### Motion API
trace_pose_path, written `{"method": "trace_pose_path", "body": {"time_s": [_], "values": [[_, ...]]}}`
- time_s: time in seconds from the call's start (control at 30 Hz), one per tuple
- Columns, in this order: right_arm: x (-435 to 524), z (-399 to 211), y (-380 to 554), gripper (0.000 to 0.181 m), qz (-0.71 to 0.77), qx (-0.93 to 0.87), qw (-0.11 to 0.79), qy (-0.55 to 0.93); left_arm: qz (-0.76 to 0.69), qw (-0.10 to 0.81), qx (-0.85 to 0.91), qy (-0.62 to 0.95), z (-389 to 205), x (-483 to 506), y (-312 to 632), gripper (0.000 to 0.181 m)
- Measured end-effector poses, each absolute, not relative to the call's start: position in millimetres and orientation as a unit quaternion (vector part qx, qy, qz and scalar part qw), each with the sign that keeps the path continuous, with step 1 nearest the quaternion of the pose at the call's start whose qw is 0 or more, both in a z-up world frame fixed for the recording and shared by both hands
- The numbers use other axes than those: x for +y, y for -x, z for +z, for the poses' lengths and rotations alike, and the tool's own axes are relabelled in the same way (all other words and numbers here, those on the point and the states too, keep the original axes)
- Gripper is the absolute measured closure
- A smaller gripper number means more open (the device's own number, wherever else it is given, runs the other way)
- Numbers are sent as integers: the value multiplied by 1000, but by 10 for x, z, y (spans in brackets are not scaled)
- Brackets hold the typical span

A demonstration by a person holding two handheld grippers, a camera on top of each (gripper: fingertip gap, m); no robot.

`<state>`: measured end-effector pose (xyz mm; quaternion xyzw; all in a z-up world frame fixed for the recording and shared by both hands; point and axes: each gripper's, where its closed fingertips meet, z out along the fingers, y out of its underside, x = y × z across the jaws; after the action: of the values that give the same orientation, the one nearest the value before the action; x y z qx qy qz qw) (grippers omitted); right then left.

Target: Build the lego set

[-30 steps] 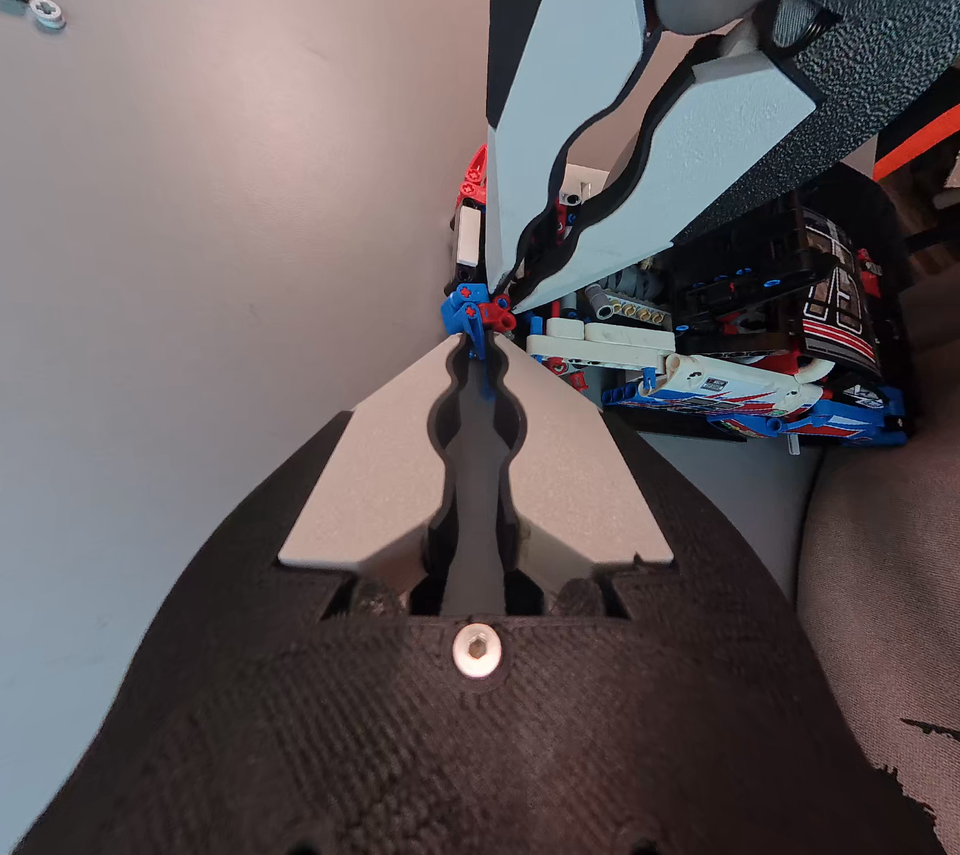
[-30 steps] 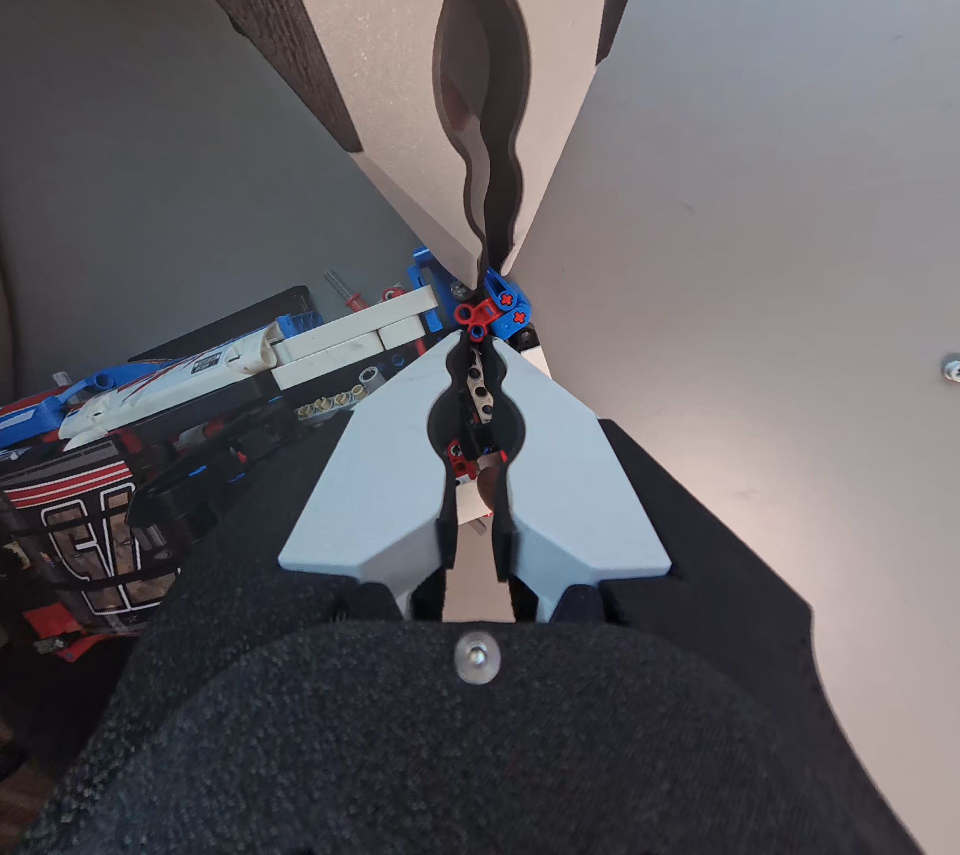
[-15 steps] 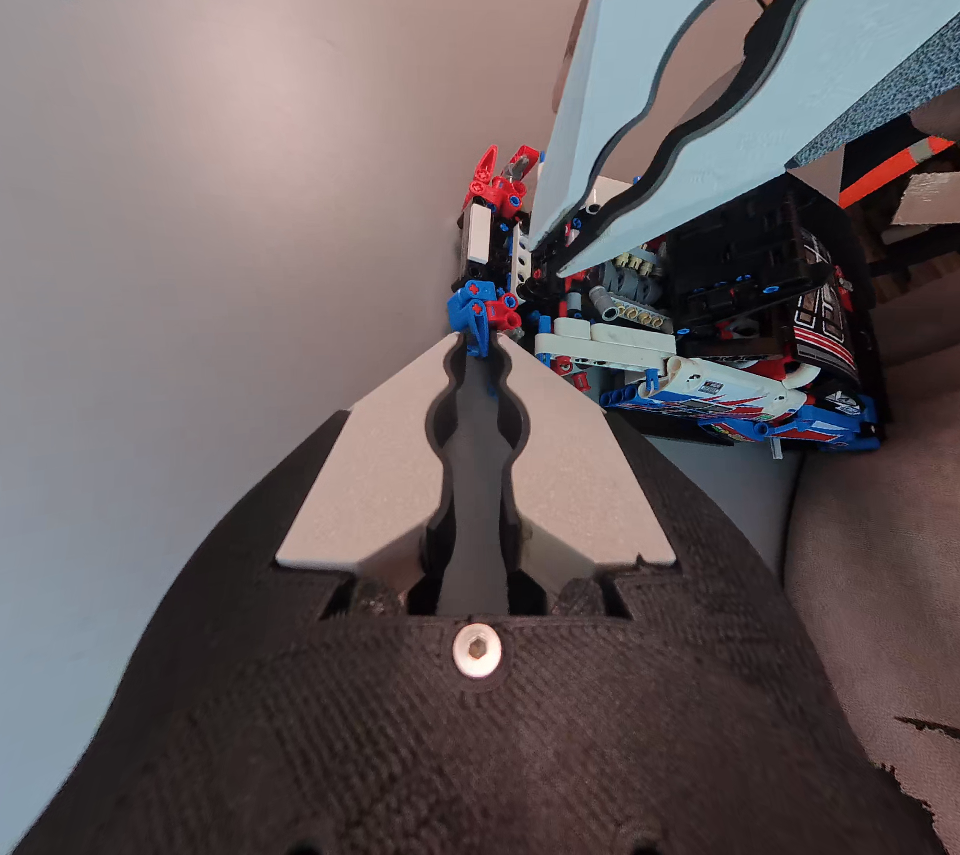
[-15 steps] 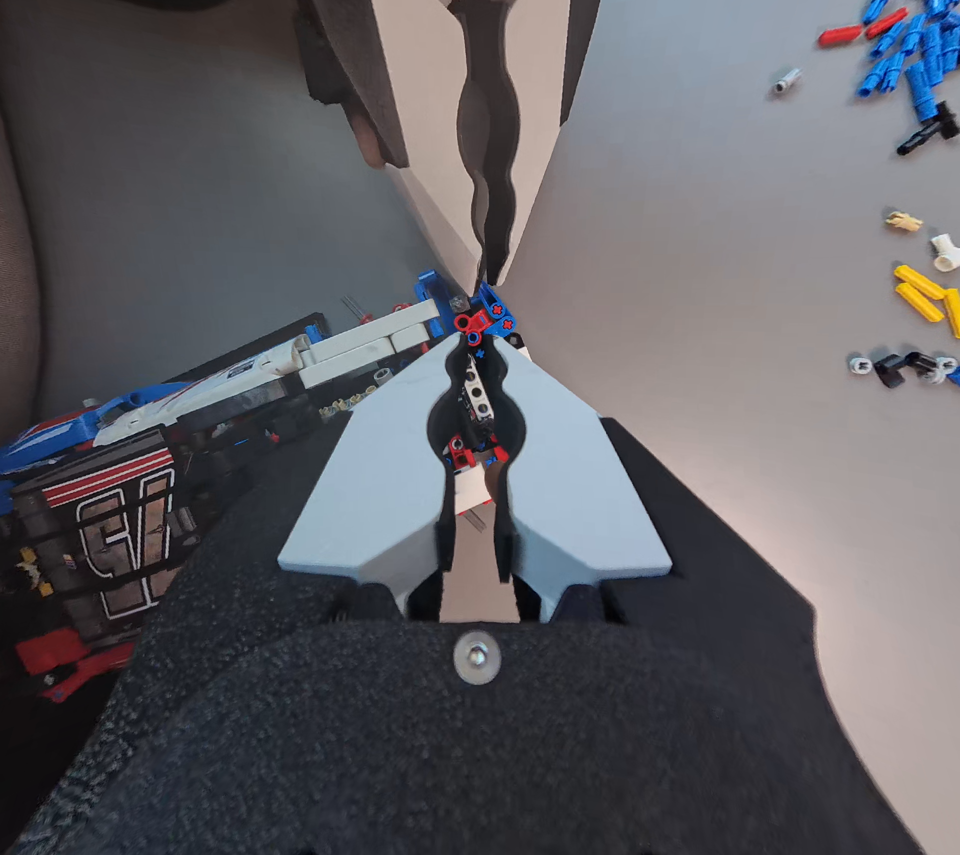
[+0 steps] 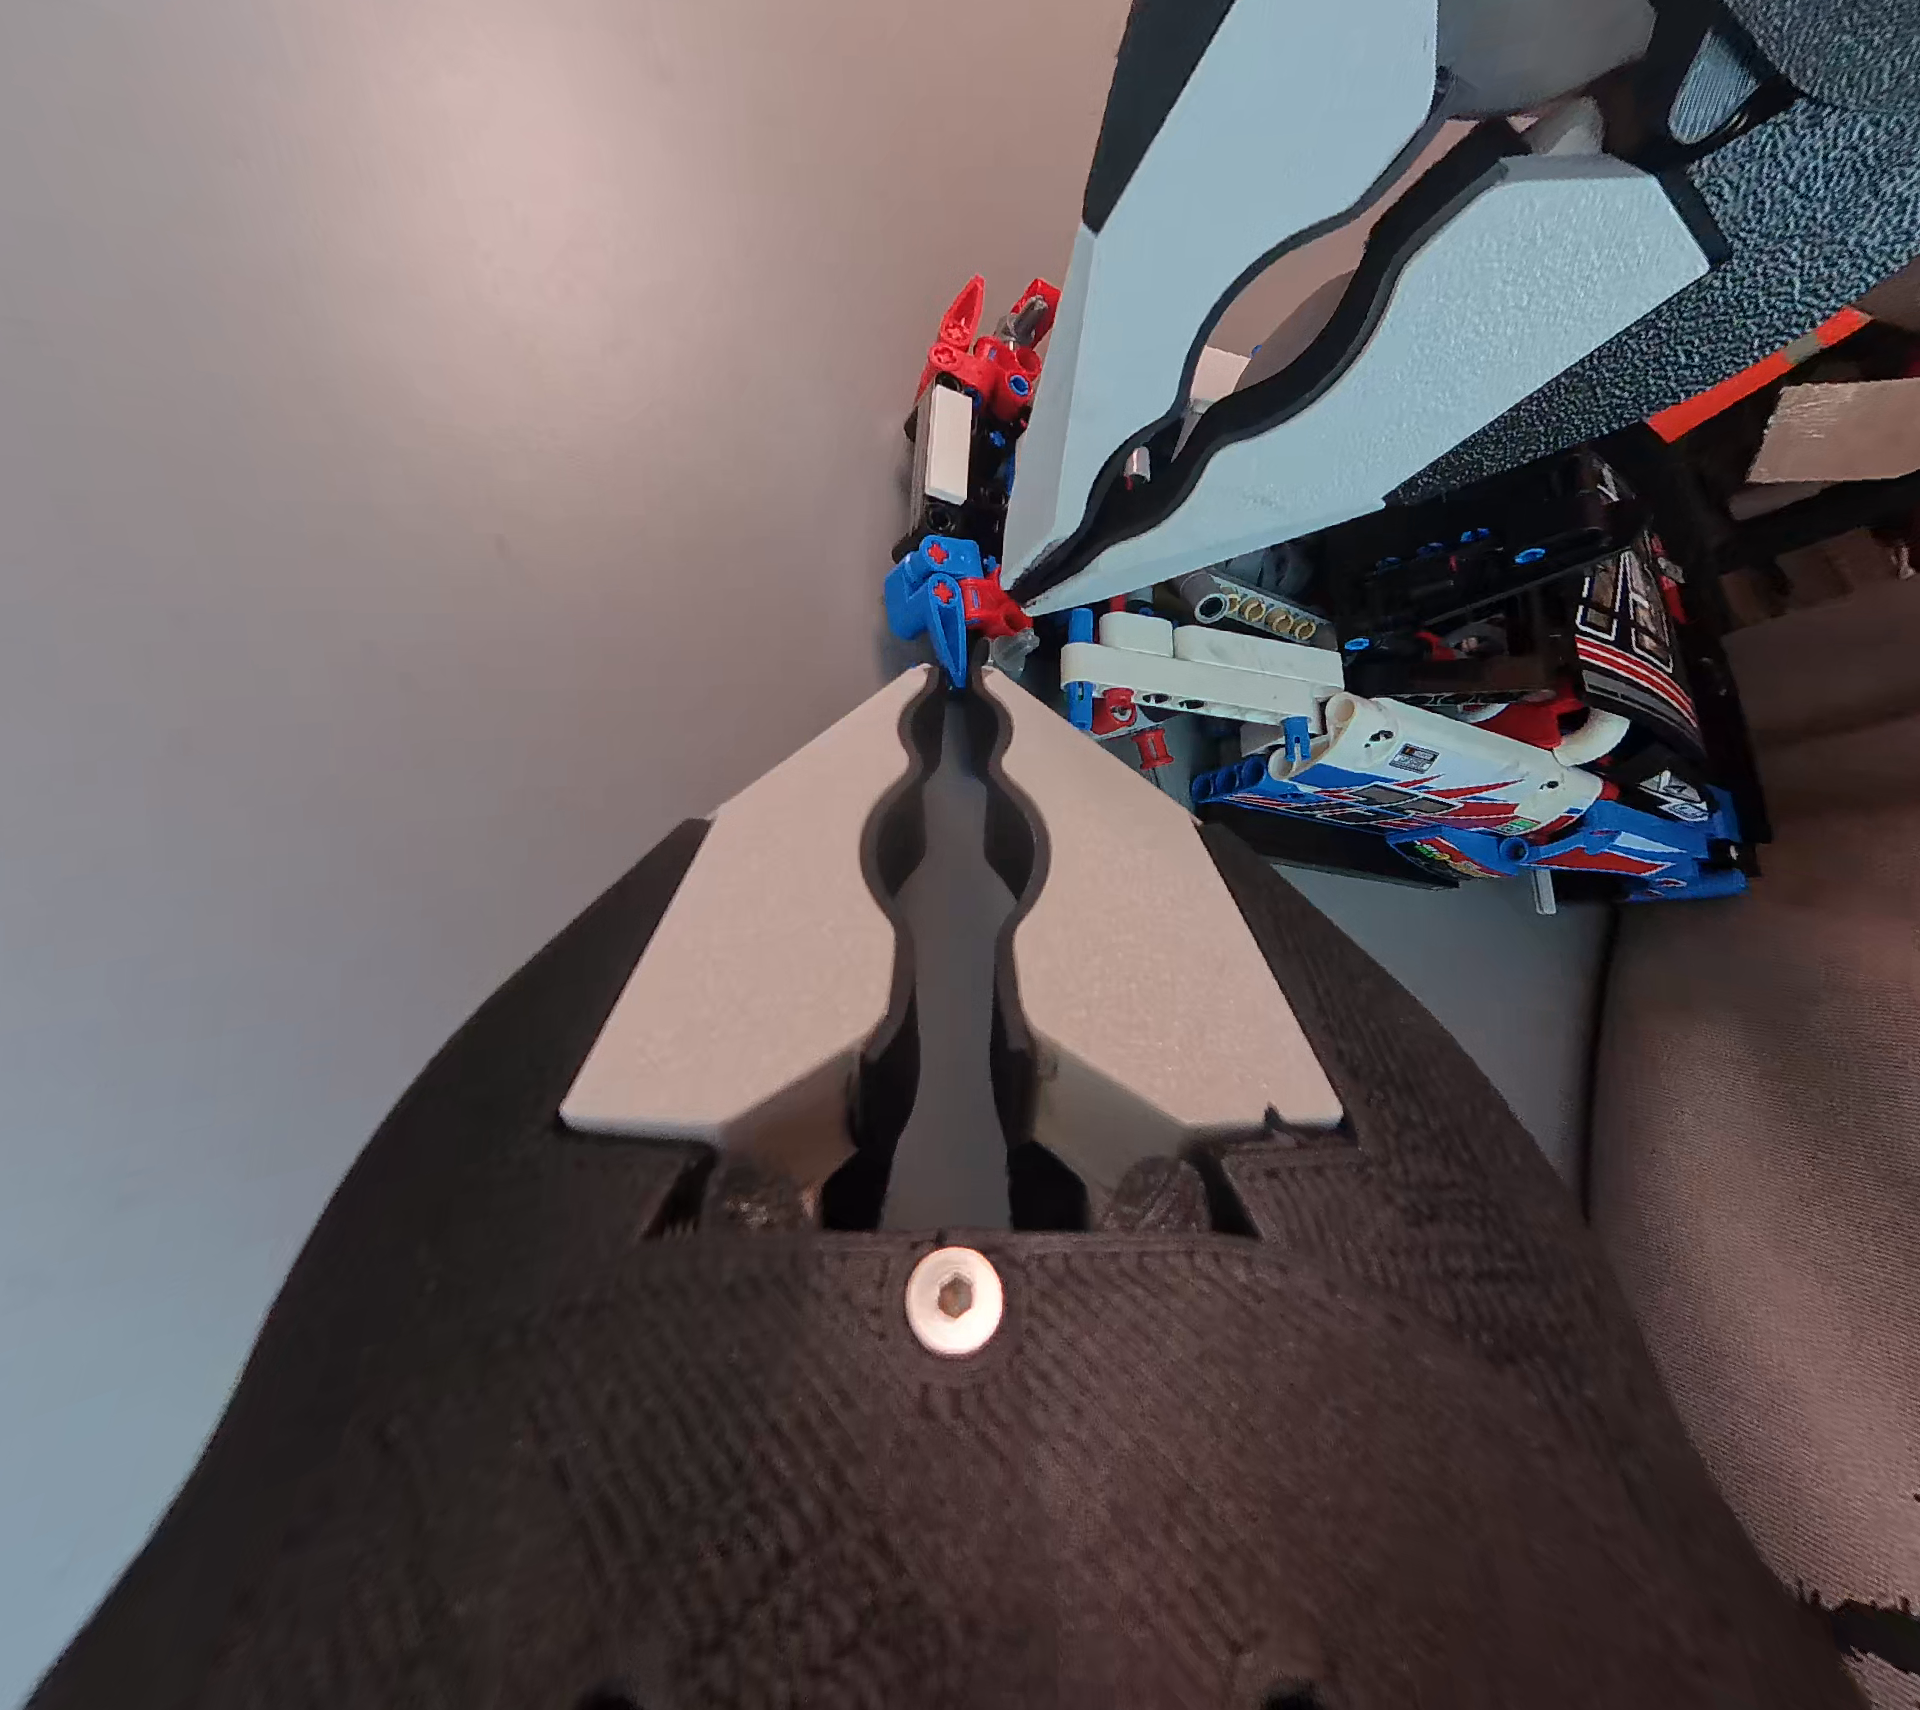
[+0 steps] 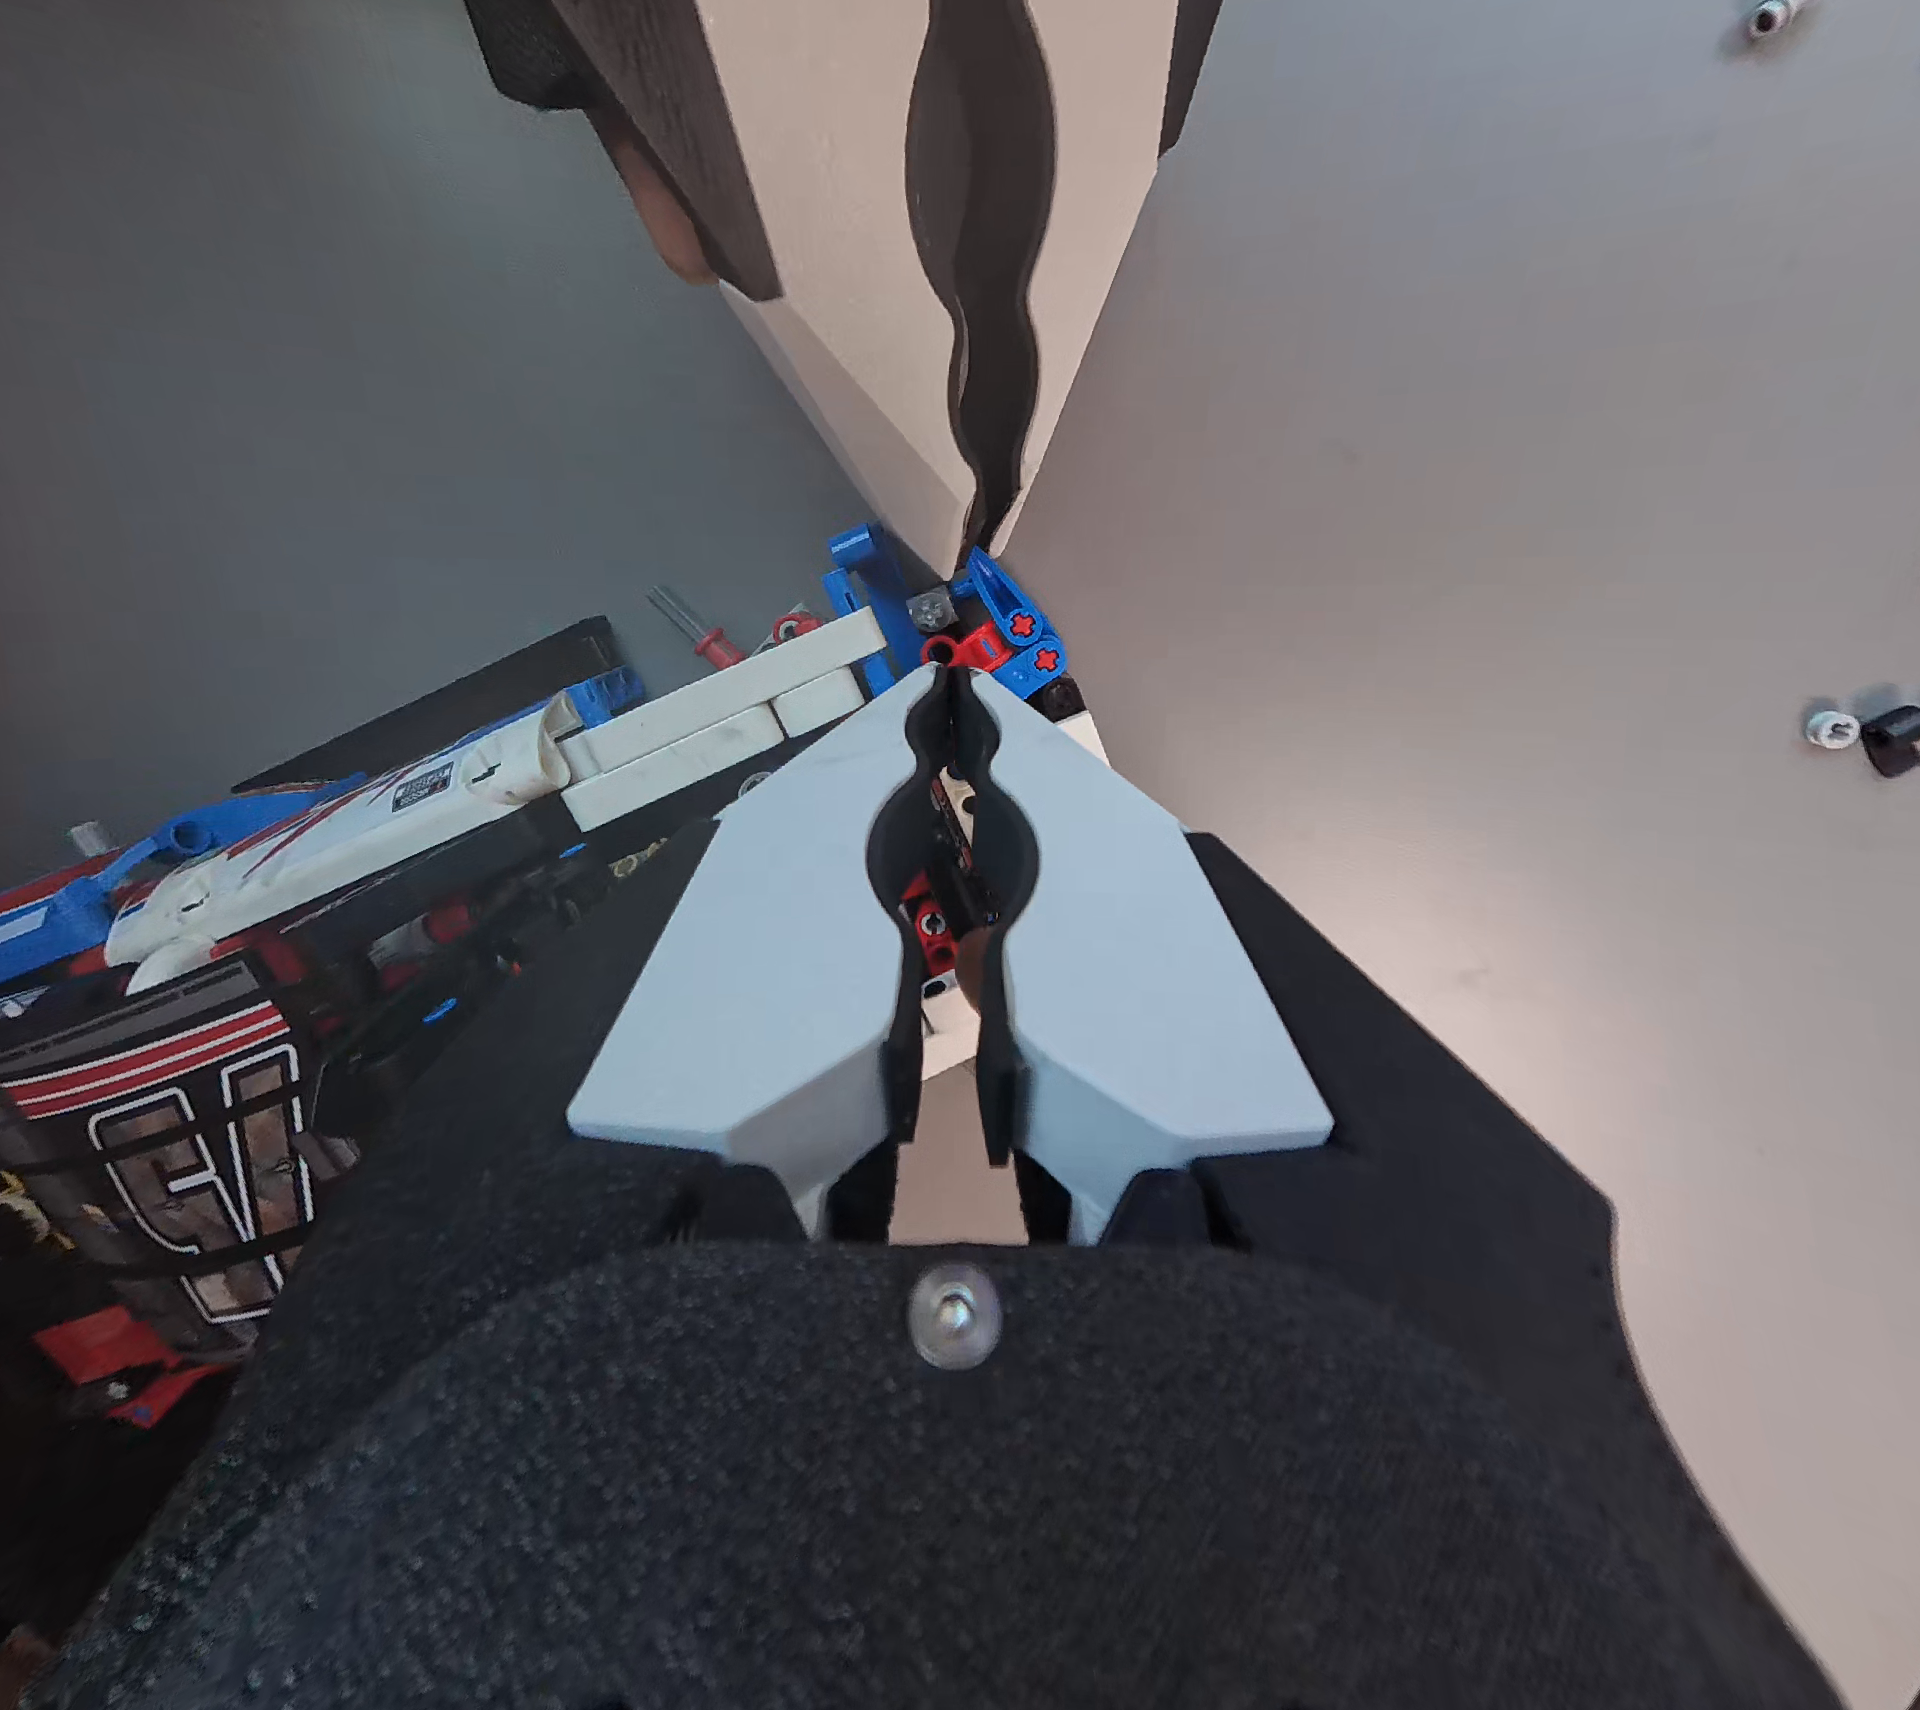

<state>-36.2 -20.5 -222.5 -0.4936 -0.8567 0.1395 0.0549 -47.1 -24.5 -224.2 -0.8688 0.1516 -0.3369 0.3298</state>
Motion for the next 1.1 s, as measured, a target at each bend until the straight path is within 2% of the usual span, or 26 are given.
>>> {"method": "trace_pose_path", "body": {"time_s": [0.2,0.33,1.1], "values": [[-199,-2222,363,181,143,-849,46,506,-351,326,135,868,-2248,-238,468,180],[-96,-2082,478,181,171,-825,87,532,-348,329,134,868,-2247,-238,469,180],[-109,-2227,426,181,121,-831,88,535,-301,342,173,873,-2277,-260,460,180]]}}
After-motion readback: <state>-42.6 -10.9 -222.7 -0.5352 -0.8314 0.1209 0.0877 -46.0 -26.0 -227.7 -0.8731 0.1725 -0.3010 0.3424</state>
